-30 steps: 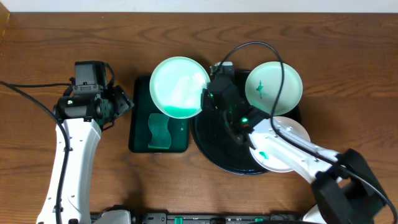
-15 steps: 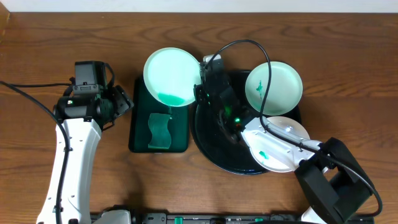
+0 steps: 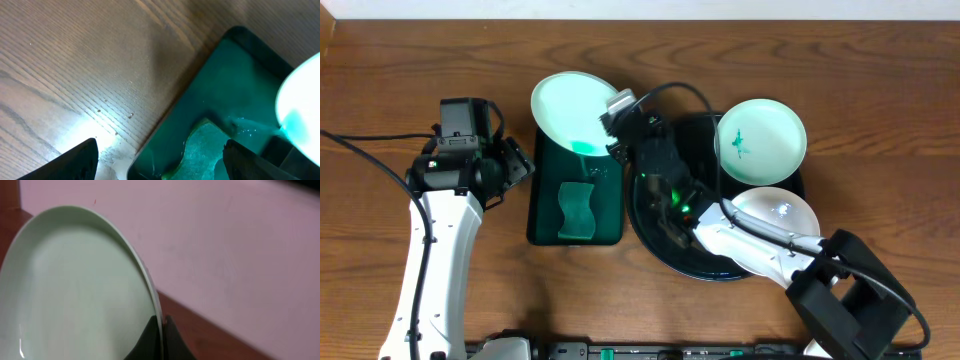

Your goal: Clean dirty plates on tray and stack at the side

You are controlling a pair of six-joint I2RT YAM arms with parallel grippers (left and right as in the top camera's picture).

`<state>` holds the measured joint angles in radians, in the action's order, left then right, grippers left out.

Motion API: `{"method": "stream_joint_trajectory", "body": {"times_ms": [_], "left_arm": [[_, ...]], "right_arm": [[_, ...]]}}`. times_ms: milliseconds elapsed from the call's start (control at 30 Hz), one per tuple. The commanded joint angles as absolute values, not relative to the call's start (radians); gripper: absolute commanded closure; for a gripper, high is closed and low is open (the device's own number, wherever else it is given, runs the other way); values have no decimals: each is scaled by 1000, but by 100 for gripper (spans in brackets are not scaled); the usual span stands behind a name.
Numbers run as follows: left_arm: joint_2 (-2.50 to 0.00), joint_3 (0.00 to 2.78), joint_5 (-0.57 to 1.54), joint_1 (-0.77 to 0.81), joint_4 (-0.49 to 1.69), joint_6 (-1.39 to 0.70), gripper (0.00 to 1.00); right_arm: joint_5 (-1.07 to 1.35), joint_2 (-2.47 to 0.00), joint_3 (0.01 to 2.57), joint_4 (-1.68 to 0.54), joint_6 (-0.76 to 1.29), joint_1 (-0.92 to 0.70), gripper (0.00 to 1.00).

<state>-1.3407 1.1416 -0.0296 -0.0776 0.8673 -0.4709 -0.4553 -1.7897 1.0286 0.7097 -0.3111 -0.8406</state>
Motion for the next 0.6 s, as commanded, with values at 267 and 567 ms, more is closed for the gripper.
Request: {"method": "stream_joint_trajectory", "body": {"times_ms": [267,567], "left_arm": [[-1339,1150,-35,-82,871,-468,20],[-1339,1150,-35,-82,871,-467,20]], "right_arm": [[-535,-1788,1034,944,-734,-909,99],[-535,-1788,1034,1037,-900,-954,99]]}}
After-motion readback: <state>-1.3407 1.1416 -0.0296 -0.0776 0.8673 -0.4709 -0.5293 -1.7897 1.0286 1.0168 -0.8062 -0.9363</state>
